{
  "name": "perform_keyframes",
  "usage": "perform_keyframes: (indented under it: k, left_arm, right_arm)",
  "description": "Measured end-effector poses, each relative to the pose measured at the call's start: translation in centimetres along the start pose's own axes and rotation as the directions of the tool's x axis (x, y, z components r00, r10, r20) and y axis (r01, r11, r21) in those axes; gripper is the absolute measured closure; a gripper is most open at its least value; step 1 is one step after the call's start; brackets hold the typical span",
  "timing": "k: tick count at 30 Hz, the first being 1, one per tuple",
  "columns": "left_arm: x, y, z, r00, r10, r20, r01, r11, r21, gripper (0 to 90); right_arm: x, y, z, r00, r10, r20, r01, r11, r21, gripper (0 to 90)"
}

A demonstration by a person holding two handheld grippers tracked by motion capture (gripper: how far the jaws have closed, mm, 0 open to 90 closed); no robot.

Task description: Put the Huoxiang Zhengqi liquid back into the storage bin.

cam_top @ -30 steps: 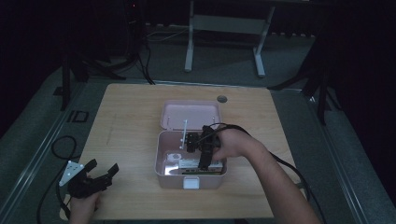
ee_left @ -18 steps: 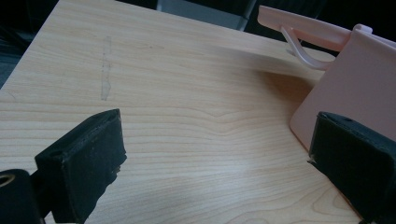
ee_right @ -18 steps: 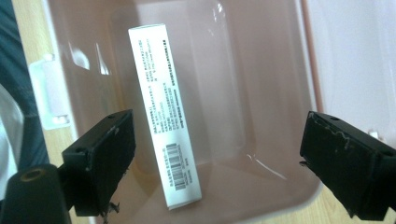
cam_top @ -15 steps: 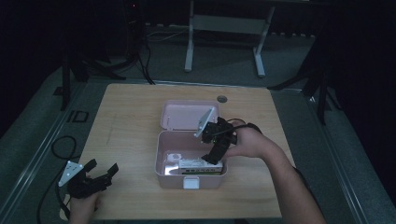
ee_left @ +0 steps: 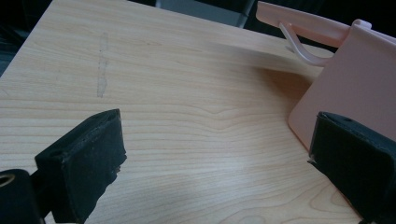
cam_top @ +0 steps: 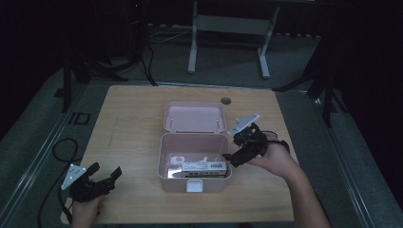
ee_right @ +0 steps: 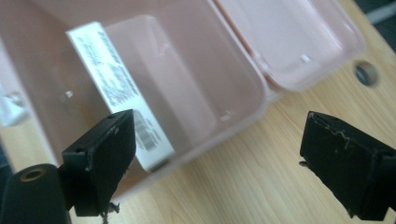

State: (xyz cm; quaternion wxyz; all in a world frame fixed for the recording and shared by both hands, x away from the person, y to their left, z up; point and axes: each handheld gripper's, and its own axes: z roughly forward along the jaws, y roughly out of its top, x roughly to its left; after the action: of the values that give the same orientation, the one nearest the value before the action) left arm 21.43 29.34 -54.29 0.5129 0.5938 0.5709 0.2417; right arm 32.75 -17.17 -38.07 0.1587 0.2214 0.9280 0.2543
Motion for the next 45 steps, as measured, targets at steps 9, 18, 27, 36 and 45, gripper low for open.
perform_keyframes:
  k: [9, 18, 27, 36, 45]
  left_arm:
    - [-0.2, 0.0, 0.1, 1.0000, 0.004, 0.002, -0.004, 1.0000, 0.004, 3.6]
    - [-0.2, -0.1, 0.2, 1.0000, 0.006, 0.007, -0.006, 0.9999, 0.009, 3.6]
    - [-0.4, -0.1, 0.4, 0.9998, 0.014, 0.013, -0.015, 0.9997, 0.019, 3.6]
    - [-0.6, -0.2, 0.6, 0.9994, 0.034, 0.010, -0.034, 0.9989, 0.031, 3.6]
    - [-0.6, -0.2, 0.6, 0.9995, 0.030, 0.012, -0.030, 0.9991, 0.031, 3.6]
  right_arm:
    - [-1.2, -4.3, -0.6, 0.9692, 0.214, 0.121, -0.201, 0.9731, -0.113, 10.4]
    - [-2.4, -8.0, 0.2, 0.8971, 0.389, 0.210, -0.370, 0.9205, -0.127, 10.4]
    - [-3.2, -12.5, 0.3, 0.7712, 0.579, 0.266, -0.534, 0.8150, -0.226, 10.5]
    - [-2.5, -16.4, 1.6, 0.6898, 0.651, 0.316, -0.591, 0.7589, -0.274, 10.4]
    - [-2.1, -18.9, 2.7, 0.6087, 0.730, 0.311, -0.658, 0.6835, -0.316, 10.4]
